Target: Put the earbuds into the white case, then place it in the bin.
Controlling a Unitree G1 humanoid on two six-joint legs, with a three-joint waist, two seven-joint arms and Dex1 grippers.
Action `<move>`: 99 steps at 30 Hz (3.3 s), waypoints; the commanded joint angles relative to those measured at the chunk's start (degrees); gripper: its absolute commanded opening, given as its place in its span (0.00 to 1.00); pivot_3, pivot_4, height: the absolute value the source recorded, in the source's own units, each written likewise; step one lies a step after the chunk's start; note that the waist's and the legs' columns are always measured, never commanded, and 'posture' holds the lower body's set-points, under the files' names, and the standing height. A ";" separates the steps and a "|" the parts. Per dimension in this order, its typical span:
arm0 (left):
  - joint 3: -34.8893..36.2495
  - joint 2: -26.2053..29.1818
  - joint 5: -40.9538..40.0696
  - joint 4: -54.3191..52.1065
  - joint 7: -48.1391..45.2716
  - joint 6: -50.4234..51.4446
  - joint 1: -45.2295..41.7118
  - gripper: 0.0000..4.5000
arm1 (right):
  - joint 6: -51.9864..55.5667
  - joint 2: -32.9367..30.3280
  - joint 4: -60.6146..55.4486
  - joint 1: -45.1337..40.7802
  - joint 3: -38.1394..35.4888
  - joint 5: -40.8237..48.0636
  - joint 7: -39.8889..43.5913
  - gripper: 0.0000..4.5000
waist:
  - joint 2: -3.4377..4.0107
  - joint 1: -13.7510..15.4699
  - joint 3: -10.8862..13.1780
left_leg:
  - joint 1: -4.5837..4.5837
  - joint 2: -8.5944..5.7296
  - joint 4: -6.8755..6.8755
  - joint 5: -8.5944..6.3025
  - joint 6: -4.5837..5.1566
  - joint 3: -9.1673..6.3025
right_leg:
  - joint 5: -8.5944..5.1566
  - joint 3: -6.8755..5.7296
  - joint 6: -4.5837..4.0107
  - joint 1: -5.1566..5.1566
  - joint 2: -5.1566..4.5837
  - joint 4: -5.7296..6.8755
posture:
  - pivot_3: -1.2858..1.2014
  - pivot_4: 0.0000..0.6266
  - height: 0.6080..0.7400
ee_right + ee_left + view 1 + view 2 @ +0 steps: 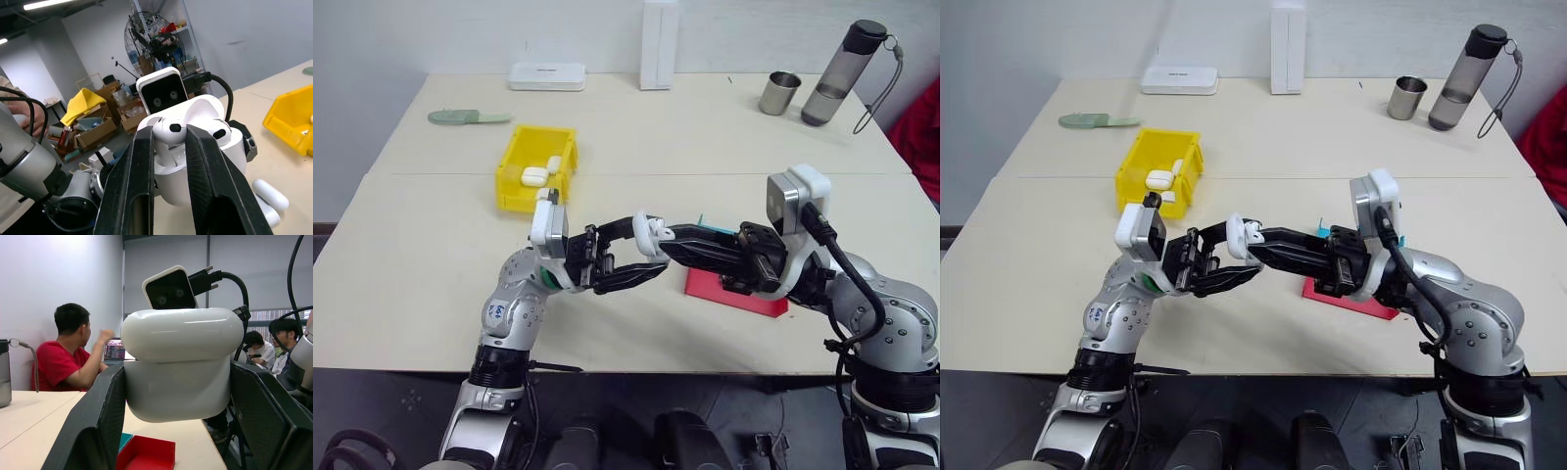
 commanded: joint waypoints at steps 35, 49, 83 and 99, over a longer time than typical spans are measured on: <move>-7.09 4.62 18.17 7.18 3.40 -8.33 -9.63 0.63 | -11.09 -13.68 -1.78 10.47 -10.30 -7.47 7.36 0.47 | -0.12 1.37 0.05 | 0.02 0.02 0.01 -0.03 0.07 0.14 | 0.01 0.07 0.01 0.12 0.10 -0.21 | 0.52 0.24 1.00; -14.02 6.84 26.67 5.70 5.80 -5.17 -12.25 0.63 | -3.74 -9.83 -4.91 -4.06 8.90 -13.29 0.17 0.01 | -0.12 1.54 0.05 | -0.05 0.00 -0.06 -0.03 0.06 0.00 | 0.01 0.02 0.01 0.01 0.02 -0.25 | 0.52 0.24 1.00; 14.14 17.67 16.22 1.07 33.38 16.33 -7.68 0.63 | -39.19 2.54 -9.21 36.23 -22.83 -29.60 -0.74 0.82 | -0.14 1.20 0.05 | 0.13 0.02 -0.08 -0.01 0.01 0.05 | 0.01 0.12 0.02 0.06 0.08 0.06 | 0.52 0.24 1.00; 11.78 16.19 28.33 49.40 42.68 -2.60 -31.44 0.63 | -47.72 6.69 -9.13 35.57 -13.75 -34.68 -4.21 0.99 | -0.20 1.31 0.03 | 0.17 -0.21 -0.11 0.00 0.00 0.04 | 0.01 0.04 0.03 0.00 -0.02 0.14 | 0.52 0.24 1.00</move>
